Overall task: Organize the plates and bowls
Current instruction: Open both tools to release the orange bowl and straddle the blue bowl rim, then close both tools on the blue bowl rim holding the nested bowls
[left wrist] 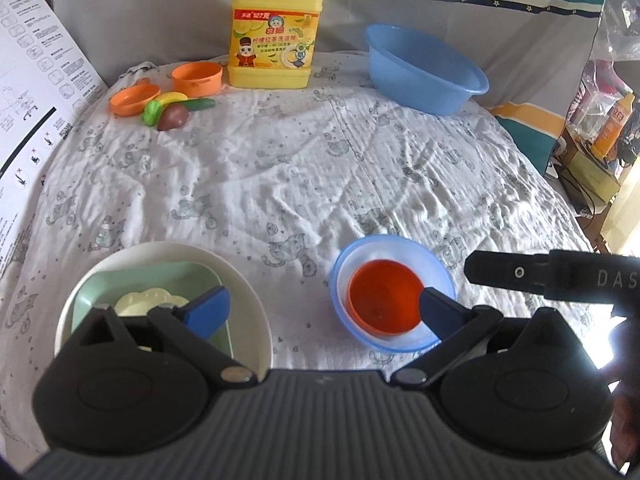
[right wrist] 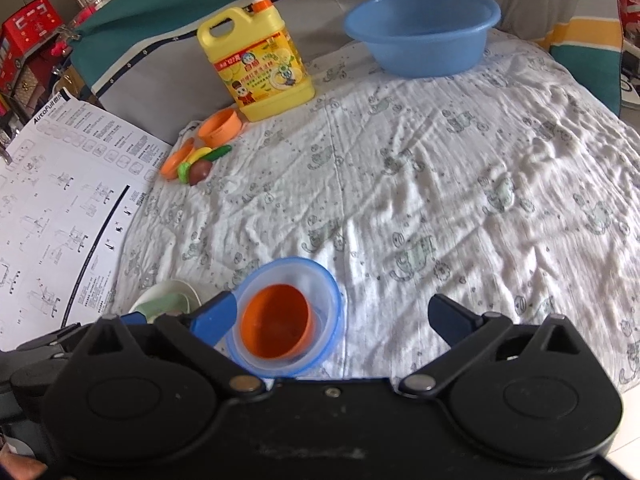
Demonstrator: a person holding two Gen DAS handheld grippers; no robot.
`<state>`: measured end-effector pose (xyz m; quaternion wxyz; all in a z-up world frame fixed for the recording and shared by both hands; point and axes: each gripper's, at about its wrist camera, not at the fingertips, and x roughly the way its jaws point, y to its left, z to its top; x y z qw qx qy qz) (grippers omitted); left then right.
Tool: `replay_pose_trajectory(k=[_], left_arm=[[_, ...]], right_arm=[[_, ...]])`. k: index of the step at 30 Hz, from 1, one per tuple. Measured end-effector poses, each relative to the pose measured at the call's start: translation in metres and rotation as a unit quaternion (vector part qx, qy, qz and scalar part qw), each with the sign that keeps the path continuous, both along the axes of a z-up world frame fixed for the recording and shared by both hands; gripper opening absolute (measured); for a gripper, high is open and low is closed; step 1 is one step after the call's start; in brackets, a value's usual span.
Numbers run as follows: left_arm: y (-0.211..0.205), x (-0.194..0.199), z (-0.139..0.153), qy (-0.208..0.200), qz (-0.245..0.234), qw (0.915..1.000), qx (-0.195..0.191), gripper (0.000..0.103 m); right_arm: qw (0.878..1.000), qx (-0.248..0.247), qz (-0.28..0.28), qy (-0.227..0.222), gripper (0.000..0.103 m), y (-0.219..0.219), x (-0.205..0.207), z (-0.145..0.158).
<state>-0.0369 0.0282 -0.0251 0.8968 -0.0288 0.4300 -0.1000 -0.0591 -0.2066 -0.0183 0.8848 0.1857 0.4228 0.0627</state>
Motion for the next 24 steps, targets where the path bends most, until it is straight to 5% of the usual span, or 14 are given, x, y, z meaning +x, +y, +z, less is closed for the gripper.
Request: replay_pose_trajectory(k=[14,24], left_arm=[[-0.006,0.004,-0.023,0.012,-0.014,0.9997,-0.014,0.103],[-0.01,0.012,-0.03,0.016,-0.031,0.9991,-0.026,0.101]], right_arm=[[1.0,0.002,-0.008,0.015,0.103,0.004,0.002,-0.015],[1.0,0.009,0.004,0.023,0.088,0.009,0.013,-0.02]])
